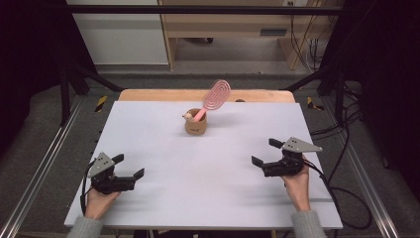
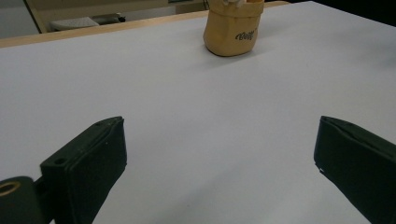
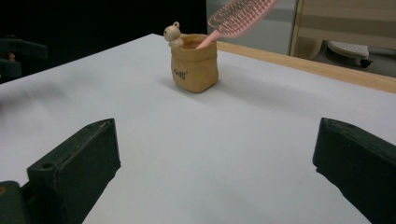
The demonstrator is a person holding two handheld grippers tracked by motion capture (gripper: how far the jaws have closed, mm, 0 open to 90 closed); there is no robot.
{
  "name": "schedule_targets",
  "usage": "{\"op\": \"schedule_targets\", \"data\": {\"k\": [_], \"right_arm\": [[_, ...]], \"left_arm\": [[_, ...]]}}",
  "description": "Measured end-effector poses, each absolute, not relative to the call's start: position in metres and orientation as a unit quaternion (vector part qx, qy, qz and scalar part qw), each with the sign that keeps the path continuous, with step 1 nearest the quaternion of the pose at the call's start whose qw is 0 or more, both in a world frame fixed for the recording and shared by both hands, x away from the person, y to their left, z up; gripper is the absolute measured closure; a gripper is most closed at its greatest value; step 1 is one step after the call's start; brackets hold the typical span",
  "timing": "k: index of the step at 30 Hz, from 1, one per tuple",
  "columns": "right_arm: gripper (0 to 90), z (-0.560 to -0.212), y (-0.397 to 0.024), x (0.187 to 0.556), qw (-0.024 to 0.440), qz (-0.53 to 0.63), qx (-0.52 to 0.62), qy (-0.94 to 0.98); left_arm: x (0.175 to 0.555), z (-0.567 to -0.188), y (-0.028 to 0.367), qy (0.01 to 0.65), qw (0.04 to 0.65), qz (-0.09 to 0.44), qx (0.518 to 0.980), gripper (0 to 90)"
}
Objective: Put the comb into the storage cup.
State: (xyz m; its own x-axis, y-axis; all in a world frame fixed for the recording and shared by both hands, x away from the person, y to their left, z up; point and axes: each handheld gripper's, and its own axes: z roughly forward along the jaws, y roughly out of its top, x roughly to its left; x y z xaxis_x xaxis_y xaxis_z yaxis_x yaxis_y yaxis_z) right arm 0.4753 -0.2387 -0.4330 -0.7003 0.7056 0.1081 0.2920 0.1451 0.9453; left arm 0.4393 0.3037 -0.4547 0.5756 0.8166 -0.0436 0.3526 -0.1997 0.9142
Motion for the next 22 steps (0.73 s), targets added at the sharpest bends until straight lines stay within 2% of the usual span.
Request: {"op": "schedule_targets", "data": {"k": [11, 22], "right_arm": [[0.8, -0.455, -0.264, 0.463, 0.168, 0.574, 0.351, 0.721], [0.5, -0.464, -0.269, 0.461, 0.163, 0.574, 0.354, 0.72]], "left_arm": [[0.439, -0.455, 0.302, 0.391, 0.493, 0.236, 0.741, 2.4], [0.439, -0.455, 0.301, 0.389, 0.492, 0.238, 0.742, 2.4]]}}
